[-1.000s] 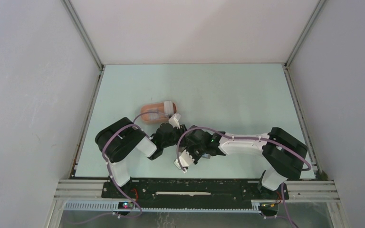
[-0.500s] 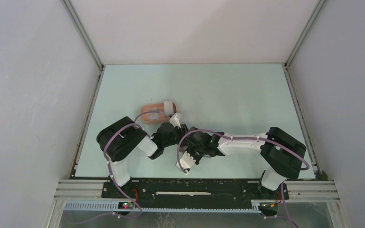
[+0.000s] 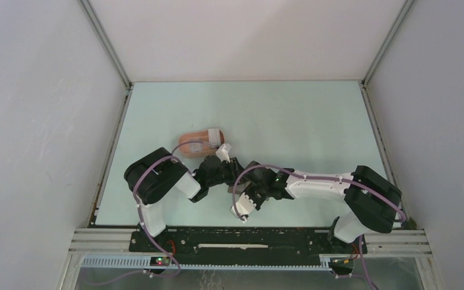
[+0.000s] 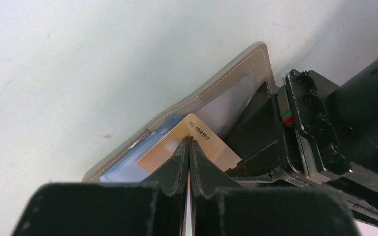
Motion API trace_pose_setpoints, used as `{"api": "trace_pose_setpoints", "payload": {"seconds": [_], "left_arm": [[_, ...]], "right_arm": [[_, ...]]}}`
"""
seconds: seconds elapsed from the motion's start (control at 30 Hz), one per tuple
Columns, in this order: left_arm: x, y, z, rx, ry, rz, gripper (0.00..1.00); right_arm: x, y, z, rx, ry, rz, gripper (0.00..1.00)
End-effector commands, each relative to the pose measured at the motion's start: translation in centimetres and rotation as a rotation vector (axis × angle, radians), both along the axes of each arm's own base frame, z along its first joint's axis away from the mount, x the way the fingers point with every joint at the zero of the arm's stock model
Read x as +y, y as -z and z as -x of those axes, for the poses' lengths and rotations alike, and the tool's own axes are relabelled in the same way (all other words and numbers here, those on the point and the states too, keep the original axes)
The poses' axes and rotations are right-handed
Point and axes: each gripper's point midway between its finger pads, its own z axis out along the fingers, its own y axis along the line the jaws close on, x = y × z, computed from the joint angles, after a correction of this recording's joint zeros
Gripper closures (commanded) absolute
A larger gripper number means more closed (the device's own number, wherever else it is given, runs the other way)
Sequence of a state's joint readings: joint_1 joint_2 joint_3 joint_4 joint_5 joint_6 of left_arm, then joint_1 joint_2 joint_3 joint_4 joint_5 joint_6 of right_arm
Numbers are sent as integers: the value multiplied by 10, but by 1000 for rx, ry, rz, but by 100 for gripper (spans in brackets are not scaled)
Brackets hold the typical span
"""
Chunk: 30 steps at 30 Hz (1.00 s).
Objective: Put the credit cards into the card holder
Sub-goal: Insert the credit card into the card holder.
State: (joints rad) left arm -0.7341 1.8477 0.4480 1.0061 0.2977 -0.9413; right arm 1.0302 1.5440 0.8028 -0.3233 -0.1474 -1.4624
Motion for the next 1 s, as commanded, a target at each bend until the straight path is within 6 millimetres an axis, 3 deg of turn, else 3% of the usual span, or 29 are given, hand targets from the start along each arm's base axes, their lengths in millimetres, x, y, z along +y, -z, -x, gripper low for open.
{"api": "trace_pose_setpoints", "payload": {"seconds": [0.0,0.17,0.47,0.73,0.97], "left_arm": [[16,43,9,74,1,-148,58],[15,43,9,81,2,-143,58],[14,45,11,96,12,-136,57],[14,47,13,101,16,-137,56],[14,49,13,100,19,-141,56]], "right_arm": [[10,-25,8,35,-13,-106,89],[34,-37,16,48,-47,-166,86],[49,-18,-3,-58,-47,-109,88],[42,-10,-17,-111,-12,-61,91],[20,-9,-24,-122,21,-19,94]]}}
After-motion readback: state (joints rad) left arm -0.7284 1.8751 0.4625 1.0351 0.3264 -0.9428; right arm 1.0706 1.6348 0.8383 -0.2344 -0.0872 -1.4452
